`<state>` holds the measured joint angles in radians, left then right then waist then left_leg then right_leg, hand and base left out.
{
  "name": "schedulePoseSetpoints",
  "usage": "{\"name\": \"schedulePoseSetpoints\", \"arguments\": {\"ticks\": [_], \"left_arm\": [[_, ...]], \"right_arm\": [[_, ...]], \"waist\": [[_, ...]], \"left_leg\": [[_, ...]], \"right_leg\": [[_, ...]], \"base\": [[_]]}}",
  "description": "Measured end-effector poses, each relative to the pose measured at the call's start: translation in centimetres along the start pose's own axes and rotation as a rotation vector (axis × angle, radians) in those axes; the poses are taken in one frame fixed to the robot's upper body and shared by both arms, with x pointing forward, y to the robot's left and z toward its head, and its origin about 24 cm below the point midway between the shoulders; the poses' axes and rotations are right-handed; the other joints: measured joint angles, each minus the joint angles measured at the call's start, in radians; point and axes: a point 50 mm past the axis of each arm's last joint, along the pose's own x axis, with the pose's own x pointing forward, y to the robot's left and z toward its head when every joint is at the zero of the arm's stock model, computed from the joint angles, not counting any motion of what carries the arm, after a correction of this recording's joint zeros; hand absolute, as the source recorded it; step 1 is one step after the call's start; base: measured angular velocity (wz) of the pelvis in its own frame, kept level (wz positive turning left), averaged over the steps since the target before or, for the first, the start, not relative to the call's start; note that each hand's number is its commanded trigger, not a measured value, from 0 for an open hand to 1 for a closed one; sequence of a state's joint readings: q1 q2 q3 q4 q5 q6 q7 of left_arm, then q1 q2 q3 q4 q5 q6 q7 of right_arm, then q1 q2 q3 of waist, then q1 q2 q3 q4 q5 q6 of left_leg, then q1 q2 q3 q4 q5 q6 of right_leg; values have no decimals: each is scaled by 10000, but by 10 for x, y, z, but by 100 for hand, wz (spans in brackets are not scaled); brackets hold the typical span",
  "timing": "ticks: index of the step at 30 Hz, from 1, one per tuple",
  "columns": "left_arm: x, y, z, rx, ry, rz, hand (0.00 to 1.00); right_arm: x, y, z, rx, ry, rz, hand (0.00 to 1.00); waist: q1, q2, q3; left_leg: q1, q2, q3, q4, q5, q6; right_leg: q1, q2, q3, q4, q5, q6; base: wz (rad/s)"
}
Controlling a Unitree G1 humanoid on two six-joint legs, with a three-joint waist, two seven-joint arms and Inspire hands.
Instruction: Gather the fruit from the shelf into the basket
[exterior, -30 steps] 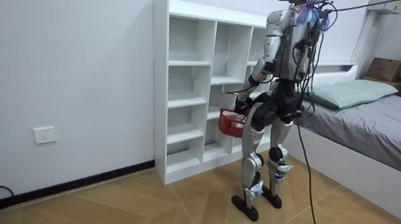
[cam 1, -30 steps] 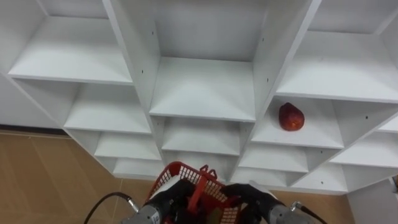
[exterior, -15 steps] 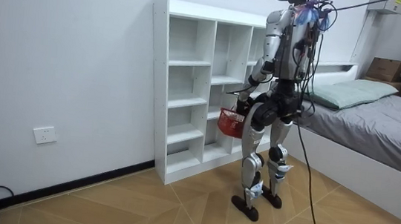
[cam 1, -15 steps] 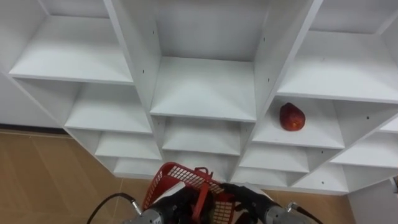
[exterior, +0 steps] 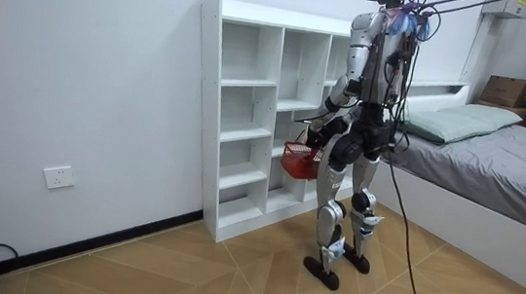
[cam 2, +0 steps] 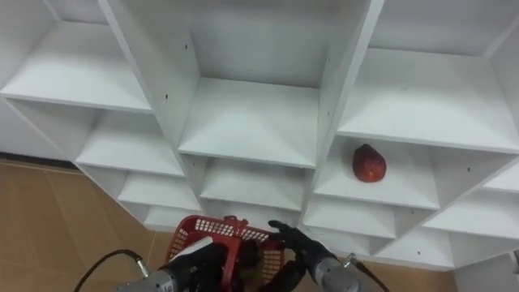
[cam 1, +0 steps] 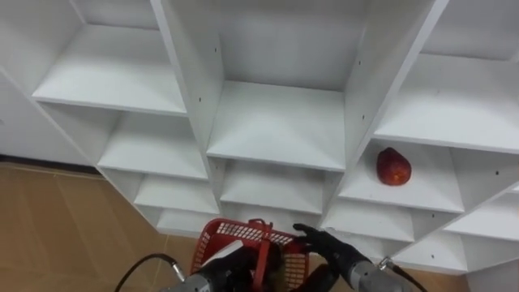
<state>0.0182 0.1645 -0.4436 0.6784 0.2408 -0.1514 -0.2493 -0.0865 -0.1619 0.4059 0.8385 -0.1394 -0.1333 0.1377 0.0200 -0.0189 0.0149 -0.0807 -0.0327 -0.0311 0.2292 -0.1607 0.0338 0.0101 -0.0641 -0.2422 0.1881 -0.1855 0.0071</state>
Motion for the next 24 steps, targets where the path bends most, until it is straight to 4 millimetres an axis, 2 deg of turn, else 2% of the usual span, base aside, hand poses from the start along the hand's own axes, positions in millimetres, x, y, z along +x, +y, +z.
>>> {"name": "schedulePoseSetpoints", "arguments": {"ticks": [6, 12, 17, 24], "left_arm": [[-1, 8, -3, -644, 35, 795, 100], [-8, 16, -4, -1076, -130, 1555, 100], [-18, 23, -13, -1732, -90, 2366, 100], [-19, 25, -14, -2400, -156, 2914, 100]], "right_arm": [[-10, -4, 7, 467, -823, -995, 0], [-24, -9, 15, 796, -1604, -1956, 0], [-39, -14, 29, 975, -2561, -2580, 0], [-42, -13, 29, 1046, -2617, -2701, 0]], "waist": [[-87, 172, -104], [-128, 176, -102], [-127, 168, -97], [-176, 130, -107]], "left_leg": [[265, 17, 31, -185, -1, -5], [801, 45, 557, -437, -12, -15], [1204, 210, 1086, -654, -31, -43], [1353, 258, 1285, -720, -47, -63]], "right_leg": [[164, 4, -35, -8, -1, 0], [387, 72, 487, -46, -3, 6], [389, 178, 1035, -41, 17, -16], [399, 216, 1295, -43, 28, -30]], "base": [[-1], [-25], [-32], [-11]]}}
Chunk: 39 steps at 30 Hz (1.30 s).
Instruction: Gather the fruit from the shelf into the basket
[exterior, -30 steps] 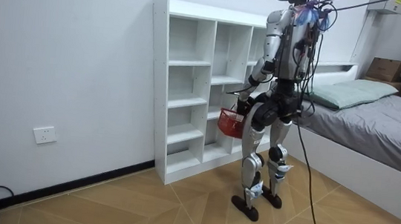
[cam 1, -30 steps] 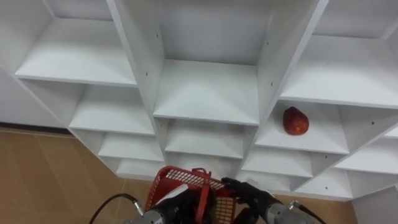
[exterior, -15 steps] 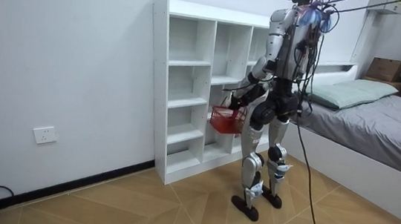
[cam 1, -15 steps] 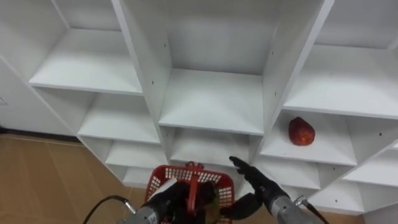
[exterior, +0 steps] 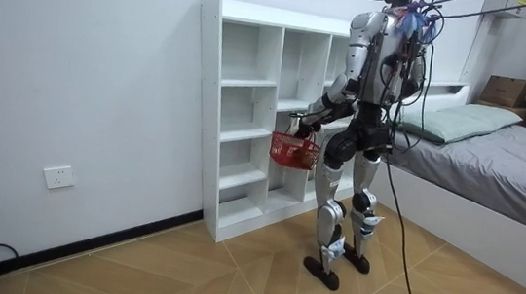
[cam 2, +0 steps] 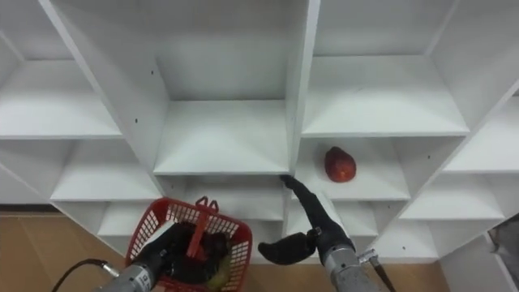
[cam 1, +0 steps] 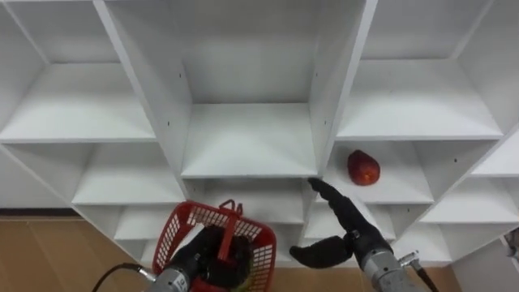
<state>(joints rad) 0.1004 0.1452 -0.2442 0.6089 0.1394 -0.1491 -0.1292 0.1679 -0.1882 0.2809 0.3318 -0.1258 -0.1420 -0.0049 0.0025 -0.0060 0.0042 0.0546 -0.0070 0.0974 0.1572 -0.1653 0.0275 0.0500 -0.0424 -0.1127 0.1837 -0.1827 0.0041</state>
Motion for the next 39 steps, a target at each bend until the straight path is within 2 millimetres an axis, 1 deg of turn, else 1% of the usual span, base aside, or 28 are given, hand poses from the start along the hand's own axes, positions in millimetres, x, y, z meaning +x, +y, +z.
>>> {"name": "schedulePoseSetpoints", "arguments": {"ticks": [4, 6, 7, 10, 12, 14, 16, 19, 33, 34, 39], "left_arm": [[-6, -1, -10, -797, 231, 408, 100], [-8, -1, -13, -824, 338, 517, 100], [-8, -1, -14, -830, 402, 569, 100], [-8, -1, -18, -840, 577, 720, 100], [-9, -1, -23, -866, 776, 821, 100], [-11, 0, -28, -868, 1006, 943, 100], [-12, 0, -31, -872, 1135, 1043, 100], [-13, -1, -35, -898, 1296, 1050, 100], [-15, -4, -37, -1302, 1293, 771, 100], [-15, -4, -37, -1305, 1298, 786, 100], [-17, -1, -39, -1244, 1380, 885, 100]], "right_arm": [[-6, -6, 3, 125, -271, -579, 0], [-6, -10, 2, 145, -272, -924, 0], [-6, -11, 2, 149, -269, -1155, 0], [-8, -14, 0, 164, -205, -1382, 0], [-10, -16, -3, 232, -96, -1537, 0], [-12, -19, -4, 252, -30, -1799, 0], [-12, -19, -5, 262, -25, -1853, 0], [-12, -19, -5, 386, -24, -1939, 0], [-13, -23, -5, 887, 31, -2663, 0], [-13, -23, -6, 890, 47, -2709, 0], [-14, -25, -8, 822, 139, -2840, 0]], "waist": [[-141, -3, -2], [-251, -9, -6], [-288, -18, -8], [-393, -79, -13], [-396, -94, -11], [-406, -94, -9], [-486, -105, -10], [-466, -95, 8], [-492, -71, 8], [-492, -68, 42], [-490, -70, 51]], "left_leg": [[74, 7, 86, -22, -46, -15], [107, 18, 101, -50, -48, -15], [119, 25, 129, -51, -49, -15], [165, 10, 196, -64, -66, -41], [224, 34, 286, -71, -81, -60], [280, 91, 402, -72, -108, -81], [315, 102, 437, -71, -122, -96], [445, 169, 646, -72, -171, -130], [491, 203, 689, -31, -207, -144], [579, 201, 672, -34, -212, -152], [725, 214, 636, 18, -291, -162]], "right_leg": [[18, 32, 77, 0, 0, 0], [17, 38, 112, 11, 0, 0], [11, 52, 208, 15, 0, -1], [17, 105, 309, 14, 9, -15], [38, 133, 358, 16, 16, -28], [27, 187, 545, 19, 29, -50], [34, 215, 593, 19, 39, -65], [45, 282, 792, 18, 47, -82], [120, 309, 767, 45, 73, -117], [220, 307, 749, 22, 72, -117], [387, 299, 663, 9, 29, -122]], "base": [[-7], [-3], [-10], [-9], [-14], [-19], [-12], [-19], [-2], [0], [2]]}}
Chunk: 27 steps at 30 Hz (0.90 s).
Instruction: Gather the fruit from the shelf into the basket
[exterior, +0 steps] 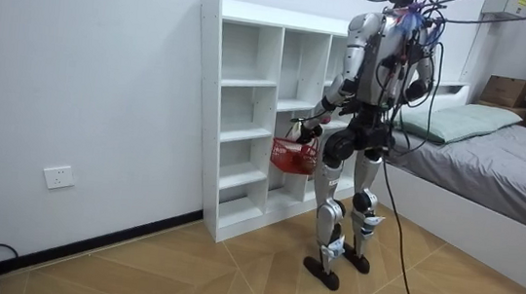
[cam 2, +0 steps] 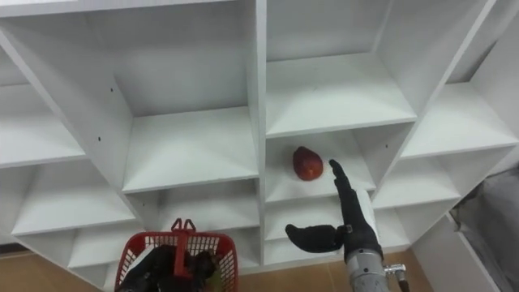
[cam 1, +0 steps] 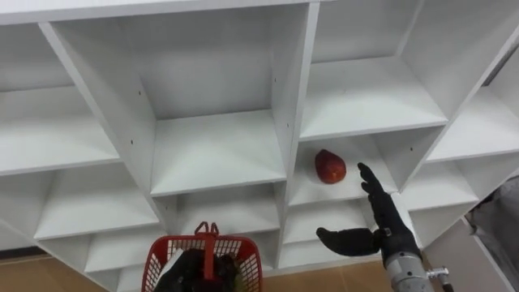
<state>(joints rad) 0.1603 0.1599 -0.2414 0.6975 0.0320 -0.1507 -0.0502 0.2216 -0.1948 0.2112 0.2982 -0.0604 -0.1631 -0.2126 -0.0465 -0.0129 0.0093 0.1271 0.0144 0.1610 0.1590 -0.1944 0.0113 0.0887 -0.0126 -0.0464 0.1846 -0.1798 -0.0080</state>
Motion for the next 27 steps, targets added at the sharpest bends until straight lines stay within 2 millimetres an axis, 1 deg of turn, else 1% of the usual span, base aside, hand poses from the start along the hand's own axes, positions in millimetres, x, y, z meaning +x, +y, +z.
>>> {"name": "schedulePoseSetpoints", "arguments": {"ticks": [2, 6, 8, 9, 10, 12, 13, 15, 16, 17, 18, 19, 21, 22, 23, 24, 26, 27], "left_arm": [[-2, 2, 0, 49, -69, 39, 100], [-6, 2, 1, 21, -245, 44, 100], [-8, 4, 1, -8, -311, 65, 100], [-8, 5, 2, -15, -330, 78, 100], [-8, 8, 4, -32, -423, 141, 100], [-10, 10, 6, 147, -527, 217, 100], [-11, 10, 5, 209, -569, 206, 100], [-13, 12, 2, 116, -480, 275, 100], [-15, 14, 0, 51, -408, 332, 100], [-16, 16, -2, 39, -355, 363, 100], [-17, 16, -3, 58, -320, 367, 100], [-17, 18, -4, 103, -297, 371, 100], [-17, 19, -3, 141, -336, 350, 100], [-17, 19, -3, 171, -332, 333, 100], [-17, 19, -2, 215, -318, 318, 100], [-17, 19, -2, 210, -313, 316, 100], [-17, 21, -2, 172, -270, 279, 100], [-17, 21, -2, 179, -250, 272, 100]], "right_arm": [[-1, 0, -5, -111, 183, -39, 0], [-2, -1, -10, -314, 379, -35, 0], [-3, -3, -15, -358, 582, -102, 0], [-3, -5, -16, -350, 628, -154, 0], [-2, -8, -17, -342, 695, -293, 0], [-1, -14, -19, -350, 806, -507, 0], [0, -19, -20, -274, 859, -676, 0], [5, -26, -18, -192, 834, -787, 0], [8, -29, -17, -116, 821, -822, 0], [11, -33, -17, 78, 866, -867, 0], [12, -34, -18, 174, 915, -899, 0], [14, -38, -18, 407, 992, -1003, 0], [17, -46, -17, 580, 997, -1156, 0], [17, -50, -19, 529, 1055, -1232, 0], [17, -53, -22, 457, 1188, -1216, 0], [16, -53, -23, 465, 1263, -1204, 0], [16, -53, -26, 581, 1419, -1122, 0], [16, -53, -26, 616, 1430, -1103, 0]], "waist": [[-26, -42, 12], [-8, -72, 5], [-13, -138, 11], [-10, -174, 16], [10, -229, 50], [98, -271, 66], [192, -284, 52], [253, -334, 62], [273, -425, 39], [280, -503, 27], [292, -551, -1], [299, -652, -18], [344, -680, 19], [444, -667, 41], [538, -695, 23], [588, -719, 13], [800, -730, 25], [815, -733, 36]], "left_leg": [[3, 2, -88, 101, -67, 7], [0, -10, -130, 114, -71, 11], [-61, -37, -318, 153, -71, 12], [-110, -37, -354, 218, -73, 14], [-170, -30, -397, 348, -98, 17], [-223, -12, -427, 494, -181, 5], [-302, 0, -427, 685, -252, 6], [-358, 46, -426, 868, -355, 3], [-474, 45, -428, 1035, -397, 2], [-543, 72, -481, 1173, -464, -13], [-563, 76, -513, 1196, -469, -20], [-681, 95, -586, 1373, -518, -31], [-1001, 212, -705, 2009, -810, -48], [-1162, 276, -827, 2406, -999, -64], [-1236, 315, -845, 2653, -1135, -87], [-1270, 319, -848, 2745, -1178, -91], [-1399, 335, -892, 3076, -1321, -117], [-1428, 327, -921, 3128, -1343, -120]], "right_leg": [[59, -23, -121, 21, -50, 0], [86, -38, -168, 30, -52, 4], [138, -74, -370, 46, -65, 1], [131, -81, -397, 56, -76, -2], [134, -92, -445, 90, -97, -14], [86, -132, -460, 255, -184, -28], [19, -123, -452, 416, -254, -28], [-106, -142, -449, 742, -425, -32], [-237, -186, -471, 895, -538, -41], [-259, -206, -519, 970, -586, -54], [-269, -206, -548, 992, -594, -60], [-320, -213, -653, 1093, -636, -80], [-396, -188, -829, 1315, -747, -123], [-415, -153, -934, 1489, -849, -146], [-482, -140, -940, 1723, -976, -158], [-538, -147, -941, 1852, -1037, -164], [-700, -166, -940, 2267, -1220, -190], [-716, -184, -961, 2352, -1272, -190]], "base": [[8], [5], [21], [22], [12], [6], [-3], [0], [7], [8], [16], [19], [20], [15], [10], [6], [0], [12]]}}
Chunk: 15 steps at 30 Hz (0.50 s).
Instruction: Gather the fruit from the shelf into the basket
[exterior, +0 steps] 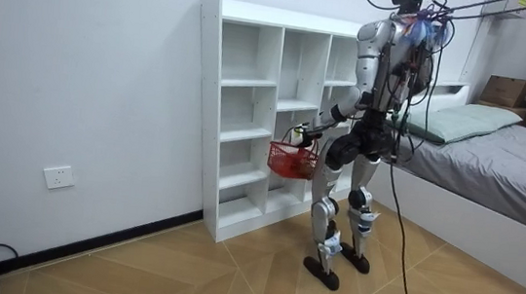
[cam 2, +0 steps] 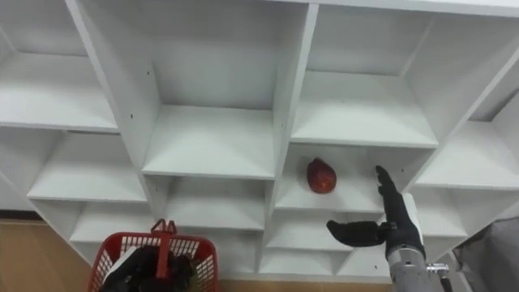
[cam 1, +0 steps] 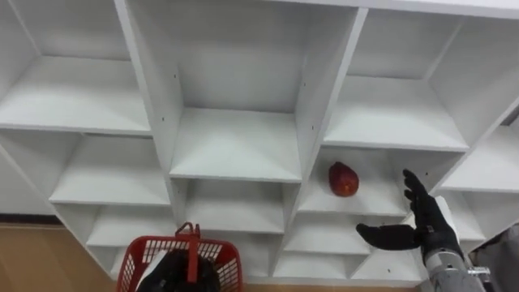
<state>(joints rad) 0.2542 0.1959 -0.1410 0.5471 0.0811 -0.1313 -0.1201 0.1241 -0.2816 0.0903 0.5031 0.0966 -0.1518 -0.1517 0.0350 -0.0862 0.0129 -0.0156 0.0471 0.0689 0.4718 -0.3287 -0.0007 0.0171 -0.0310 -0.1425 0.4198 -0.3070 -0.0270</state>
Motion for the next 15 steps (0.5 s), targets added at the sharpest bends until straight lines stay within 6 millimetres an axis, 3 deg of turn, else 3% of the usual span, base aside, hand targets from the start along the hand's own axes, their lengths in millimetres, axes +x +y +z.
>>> {"name": "schedulePoseSetpoints", "arguments": {"ticks": [3, 6, 10, 15], "left_arm": [[-1, 3, 0, 89, 70, 26, 100], [0, 5, 3, 112, -18, 8, 100], [1, 5, 5, 159, -81, -118, 100], [2, 8, 7, 141, -139, -67, 100]], "right_arm": [[2, 0, 2, 44, -65, 3, 0], [16, -1, 14, 134, -267, -91, 0], [30, -7, 23, -108, -303, -303, 0], [38, -12, 36, -32, -624, -499, 0]], "waist": [[1, -48, -5], [-49, -69, 33], [-22, -165, 145], [35, -175, 170]], "left_leg": [[-270, -67, -184, 390, -91, -5], [-752, -59, -236, 1007, -224, -25], [-1257, -24, -349, 1574, -343, -64], [-2346, 116, -505, 2736, -704, -127]], "right_leg": [[-262, -92, -121, 521, -240, -26], [-743, -183, -169, 1224, -493, -110], [-1231, -235, -262, 1882, -712, -195], [-2209, -216, -356, 2993, -1045, -346]], "base": [[16], [5], [8], [2]]}}
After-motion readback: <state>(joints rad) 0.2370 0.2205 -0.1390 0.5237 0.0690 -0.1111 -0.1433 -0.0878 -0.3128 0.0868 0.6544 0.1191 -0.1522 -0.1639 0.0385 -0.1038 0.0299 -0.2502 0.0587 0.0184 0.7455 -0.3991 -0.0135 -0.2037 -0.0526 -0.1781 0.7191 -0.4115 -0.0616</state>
